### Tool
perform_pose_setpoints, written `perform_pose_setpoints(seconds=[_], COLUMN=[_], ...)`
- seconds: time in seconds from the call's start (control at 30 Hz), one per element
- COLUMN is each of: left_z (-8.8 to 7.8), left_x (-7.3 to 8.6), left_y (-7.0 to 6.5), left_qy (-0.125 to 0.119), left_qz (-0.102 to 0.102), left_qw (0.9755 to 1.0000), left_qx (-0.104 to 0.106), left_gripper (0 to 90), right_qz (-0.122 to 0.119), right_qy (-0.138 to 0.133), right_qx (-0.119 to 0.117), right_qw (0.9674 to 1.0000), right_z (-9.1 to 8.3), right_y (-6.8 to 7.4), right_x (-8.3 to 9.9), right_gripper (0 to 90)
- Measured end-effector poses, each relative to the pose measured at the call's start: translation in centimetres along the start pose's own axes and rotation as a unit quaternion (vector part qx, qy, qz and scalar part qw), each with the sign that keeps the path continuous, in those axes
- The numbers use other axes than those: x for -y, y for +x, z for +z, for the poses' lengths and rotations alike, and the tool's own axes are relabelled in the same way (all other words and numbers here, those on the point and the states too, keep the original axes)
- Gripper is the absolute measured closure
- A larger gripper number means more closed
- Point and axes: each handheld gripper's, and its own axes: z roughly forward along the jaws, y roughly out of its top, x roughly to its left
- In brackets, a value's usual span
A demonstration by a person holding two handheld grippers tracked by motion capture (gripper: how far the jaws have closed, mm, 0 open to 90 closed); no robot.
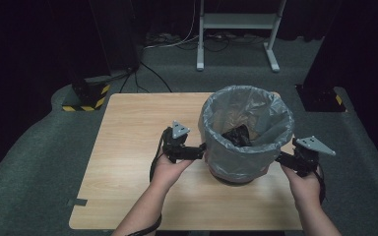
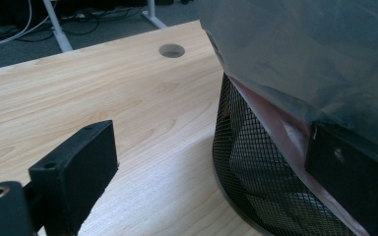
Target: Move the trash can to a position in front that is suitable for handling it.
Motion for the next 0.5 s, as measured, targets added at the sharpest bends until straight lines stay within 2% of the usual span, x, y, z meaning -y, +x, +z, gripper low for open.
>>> perform_pose_setpoints(seconds=[0.3, 0.5], left_z=[-1.5, -2.3], left_x=[0.6, 0.8], left_y=[1.8, 3.2], left_qy=[-0.002, 0.000], left_qz=[-0.010, -0.017], left_qw=[0.9998, 0.9995], left_qx=[-0.017, -0.027], left_gripper=[6.2, 6.5], right_qz=[-0.009, -0.006], right_qy=[-0.003, -0.005], right_qx=[-0.017, -0.021], right_qw=[0.9998, 0.9997], right_z=[0.9, 1.5], right_y=[2.1, 3.8], right_x=[-0.4, -0.6], right_gripper=[24.2, 26.6])
